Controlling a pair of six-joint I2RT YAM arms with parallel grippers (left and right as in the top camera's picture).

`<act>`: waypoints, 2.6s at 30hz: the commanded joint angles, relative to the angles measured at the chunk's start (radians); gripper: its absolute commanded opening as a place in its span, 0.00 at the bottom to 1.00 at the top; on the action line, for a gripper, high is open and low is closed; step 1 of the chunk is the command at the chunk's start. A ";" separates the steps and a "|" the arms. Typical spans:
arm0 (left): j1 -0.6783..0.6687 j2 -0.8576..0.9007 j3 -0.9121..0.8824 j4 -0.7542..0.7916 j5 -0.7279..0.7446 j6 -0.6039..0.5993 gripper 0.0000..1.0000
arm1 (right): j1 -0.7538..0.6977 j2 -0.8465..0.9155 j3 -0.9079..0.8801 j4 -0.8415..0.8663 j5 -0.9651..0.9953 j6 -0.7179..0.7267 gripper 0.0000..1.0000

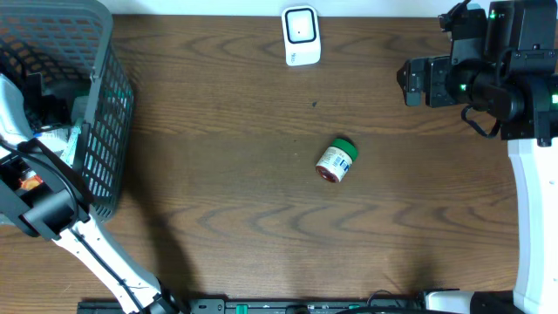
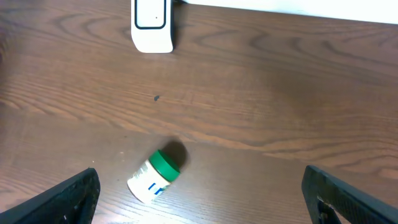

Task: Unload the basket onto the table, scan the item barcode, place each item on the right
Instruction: 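Reach the left gripper into the basket and grasp the white-blue tub, then carry the tub to the table and set it left of the jar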

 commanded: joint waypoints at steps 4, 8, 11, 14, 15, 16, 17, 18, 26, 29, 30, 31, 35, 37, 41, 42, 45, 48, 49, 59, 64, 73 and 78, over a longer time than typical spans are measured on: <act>0.002 0.002 -0.010 -0.005 0.028 -0.031 0.79 | 0.008 0.000 0.014 0.000 -0.001 -0.012 0.99; 0.002 -0.058 0.011 0.010 0.027 -0.030 0.74 | 0.008 0.000 0.014 0.000 -0.001 -0.012 0.99; 0.002 -0.121 0.011 0.045 0.027 -0.031 0.74 | 0.008 0.000 0.014 0.000 -0.001 -0.012 0.99; 0.002 -0.191 0.011 0.080 0.027 -0.038 0.74 | 0.008 0.000 0.014 0.000 -0.001 -0.012 0.99; 0.002 -0.214 0.011 0.092 0.027 -0.039 0.74 | 0.008 0.000 0.014 0.000 -0.001 -0.012 0.99; 0.002 -0.242 0.011 0.106 0.027 -0.039 0.74 | 0.008 0.000 0.014 0.000 -0.001 -0.012 0.99; 0.002 -0.267 0.011 0.120 0.027 -0.046 0.74 | 0.008 0.000 0.014 0.000 -0.001 -0.012 0.99; 0.002 -0.296 0.011 0.138 0.027 -0.059 0.74 | 0.008 0.000 0.014 0.000 -0.001 -0.012 0.99; -0.027 -0.564 0.011 0.214 0.028 -0.200 0.73 | 0.008 0.000 0.014 0.000 -0.001 -0.012 0.99; -0.070 -0.657 0.011 0.204 0.061 -0.252 0.73 | 0.008 0.000 0.014 0.000 -0.001 -0.012 0.99; -0.094 -0.689 0.011 0.195 0.101 -0.259 0.73 | 0.008 0.000 0.014 0.000 -0.001 -0.012 0.99; -0.118 -0.715 0.011 0.181 0.142 -0.259 0.73 | 0.008 0.000 0.014 0.000 -0.001 -0.012 0.99; -0.263 -0.793 0.011 0.066 0.254 -0.306 0.73 | 0.008 0.000 0.014 0.000 -0.001 -0.012 0.99; -0.359 -0.803 0.011 -0.020 0.265 -0.345 0.73 | 0.008 0.000 0.014 0.000 -0.001 -0.012 0.99; -0.571 -0.776 -0.026 -0.140 0.264 -0.378 0.73 | 0.008 0.000 0.014 0.000 -0.001 -0.012 0.99; -0.616 -0.762 -0.040 -0.154 0.264 -0.378 0.73 | 0.008 0.000 0.014 0.000 -0.001 -0.012 0.99; -0.779 -0.691 -0.109 -0.182 0.264 -0.378 0.73 | 0.008 0.000 0.014 0.000 -0.001 -0.012 0.99; -0.884 -0.615 -0.158 -0.190 0.264 -0.378 0.73 | 0.008 0.000 0.014 0.000 -0.001 -0.012 0.99; -0.911 -0.589 -0.168 -0.190 0.264 -0.378 0.73 | 0.008 0.000 0.014 0.000 -0.001 -0.012 0.99; -1.110 -0.319 -0.188 -0.185 0.264 -0.379 0.73 | 0.008 0.000 0.014 0.000 -0.001 -0.012 0.99; -1.149 -0.222 -0.188 -0.184 0.264 -0.381 0.73 | 0.008 0.000 0.014 0.000 -0.001 -0.012 0.99; -1.157 -0.138 -0.188 -0.058 0.264 -0.459 0.73 | 0.008 0.000 0.014 0.000 -0.001 -0.012 0.99; -1.161 -0.137 -0.197 -0.019 0.264 -0.546 0.73 | 0.008 0.000 0.014 0.000 -0.001 -0.012 0.99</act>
